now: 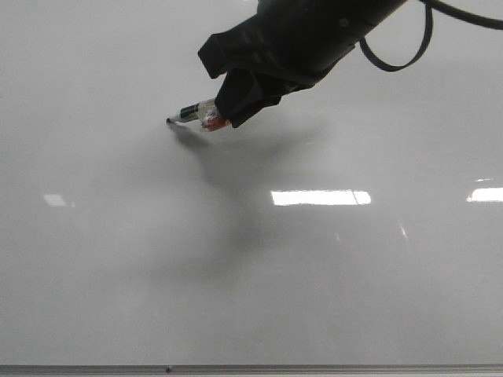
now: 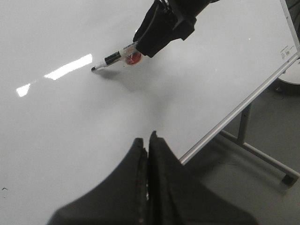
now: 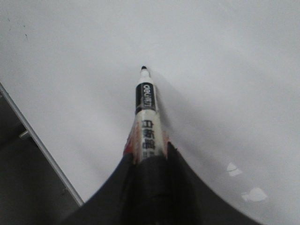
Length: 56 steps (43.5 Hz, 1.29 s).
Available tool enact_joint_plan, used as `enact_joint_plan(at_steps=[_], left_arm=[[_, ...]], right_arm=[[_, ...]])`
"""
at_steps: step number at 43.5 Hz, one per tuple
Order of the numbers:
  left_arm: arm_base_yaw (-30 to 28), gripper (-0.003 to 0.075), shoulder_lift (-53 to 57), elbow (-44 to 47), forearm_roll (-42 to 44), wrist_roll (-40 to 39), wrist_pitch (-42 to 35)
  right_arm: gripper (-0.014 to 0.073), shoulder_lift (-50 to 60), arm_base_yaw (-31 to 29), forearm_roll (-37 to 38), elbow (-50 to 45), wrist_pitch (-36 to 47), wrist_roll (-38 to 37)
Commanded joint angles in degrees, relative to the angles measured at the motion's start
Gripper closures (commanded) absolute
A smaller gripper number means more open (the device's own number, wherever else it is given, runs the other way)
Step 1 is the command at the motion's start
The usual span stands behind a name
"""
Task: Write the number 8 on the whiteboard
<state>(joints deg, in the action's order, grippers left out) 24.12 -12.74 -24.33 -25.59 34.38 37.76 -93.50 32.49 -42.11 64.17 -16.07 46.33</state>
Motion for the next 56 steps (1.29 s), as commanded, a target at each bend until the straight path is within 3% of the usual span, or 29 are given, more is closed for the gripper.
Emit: enact_joint_plan(at_steps=[1,15,28,36,47,56], left_arm=[[-0.1,0.0739,-0.6,-1.4,-1.8,-0.7,-4.6],[-0.1,0.0739,-0.6,-1.4,-1.8,-0.7,-4.6],[-0.1,0.0739,-0.6,-1.4,-1.8,-0.7,-4.6],[-0.1,0.0739,-0.6,-1.4,-1.8,-0.7,-4.6],[-0.1,0.0739,-0.6,-1.4,-1.8,-0.7,-4.8],[-0.1,0.0739,-0.6,-1.4,-1.7,-0.7,-4.8]], right_arm=[[0.0656,0.8,-0.4,-1.3,2.9,3.3,0.0],[0.0652,-3.5,-0.5,2.8,3.8,-5.2,0.0],[0.0652,-0.2,-4.4,2.7,-4.7,-3.5,-1.0],[0.0652,-1.0,-3.1,2.7,-10.4,-2.9,-1.0],[0.0652,-7.1,3.8,0.8,-5.3,-0.2,-1.0],[0.0652,-7.5,4.4,-2.4,-1.1,0.7,-1.0]])
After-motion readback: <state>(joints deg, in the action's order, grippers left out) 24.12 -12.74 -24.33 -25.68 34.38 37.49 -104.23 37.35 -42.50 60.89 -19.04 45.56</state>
